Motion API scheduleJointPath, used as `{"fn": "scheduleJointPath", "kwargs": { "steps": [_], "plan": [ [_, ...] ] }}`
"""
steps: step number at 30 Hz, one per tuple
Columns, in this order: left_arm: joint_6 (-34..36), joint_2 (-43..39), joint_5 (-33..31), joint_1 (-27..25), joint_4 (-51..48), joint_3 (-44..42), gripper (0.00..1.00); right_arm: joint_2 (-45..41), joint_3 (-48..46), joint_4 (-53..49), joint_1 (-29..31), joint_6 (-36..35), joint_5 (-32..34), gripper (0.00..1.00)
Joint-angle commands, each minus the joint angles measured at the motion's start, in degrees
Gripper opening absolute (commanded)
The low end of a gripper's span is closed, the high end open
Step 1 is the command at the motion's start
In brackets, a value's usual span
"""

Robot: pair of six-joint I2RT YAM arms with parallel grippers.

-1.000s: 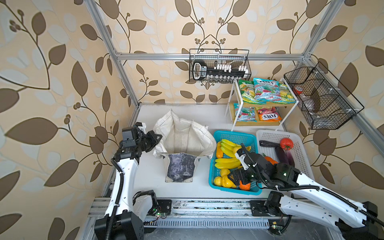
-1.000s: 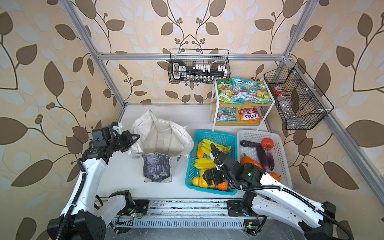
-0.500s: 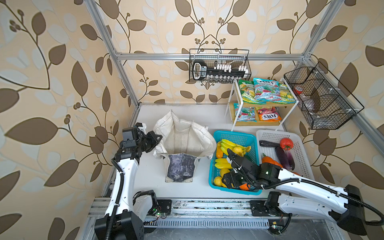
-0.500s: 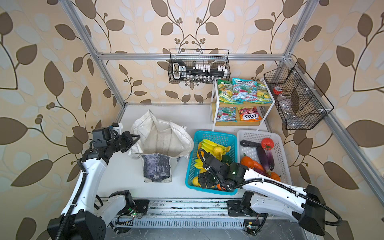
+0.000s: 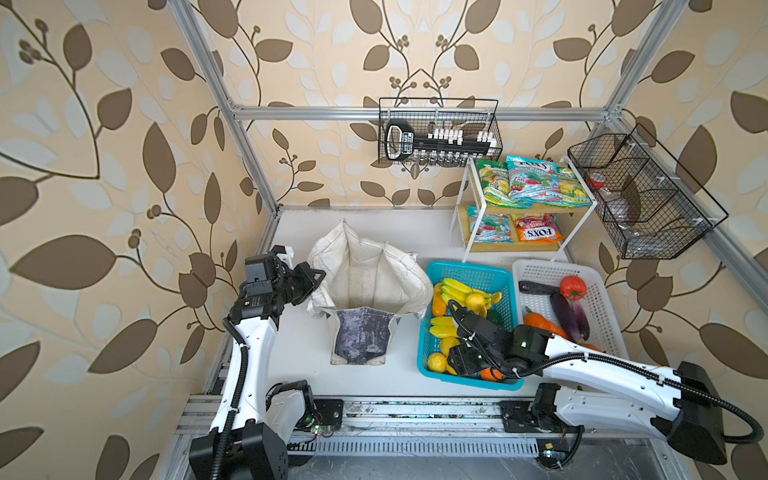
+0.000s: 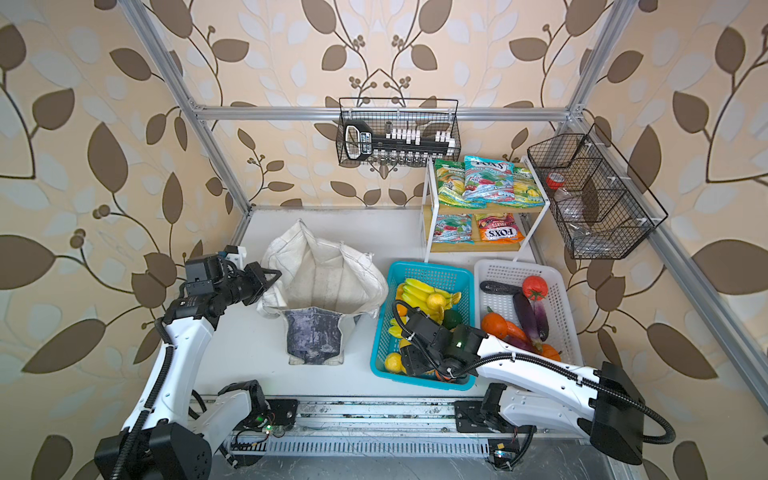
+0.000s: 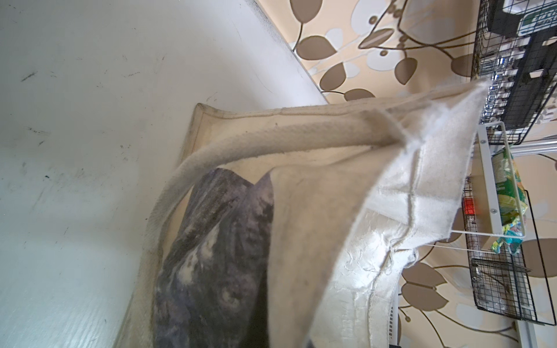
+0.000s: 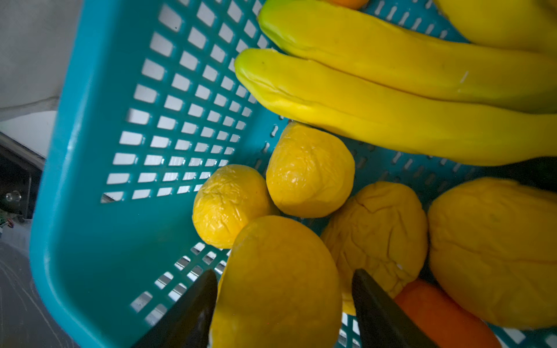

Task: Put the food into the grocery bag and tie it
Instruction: 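Lower the right gripper onto a yellow lemon in the teal basket and grasp it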

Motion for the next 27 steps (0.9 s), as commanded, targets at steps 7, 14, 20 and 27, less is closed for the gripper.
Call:
{"fn": "scheduleJointPath", "kwargs": {
  "steps": [7, 14, 20, 27],
  "plan": [
    [0.35, -1.34, 1.13, -0.27, 0.02, -0.88, 0.00, -4.68, 0.07, -1.06, -3.22, -0.71, -1.33, 0.66],
    [0.13, -1.43, 1.40, -0.30, 0.08, -1.09, 0.00, -4.00, -0.58, -1.03, 0.58, 3.34, -0.78, 0.76],
    [0.13, -1.00, 1.65, -0.30, 0.17, -1.11, 0.00, -3.18, -0.32, -1.00, 2.75, 6.43, 0.76, 0.80],
    [0.04, -0.90, 1.84, -0.31, 0.60, -1.25, 0.00, -0.56, -1.82, 1.19, 4.50, 9.20, 3.02, 0.79]
  ]
}}
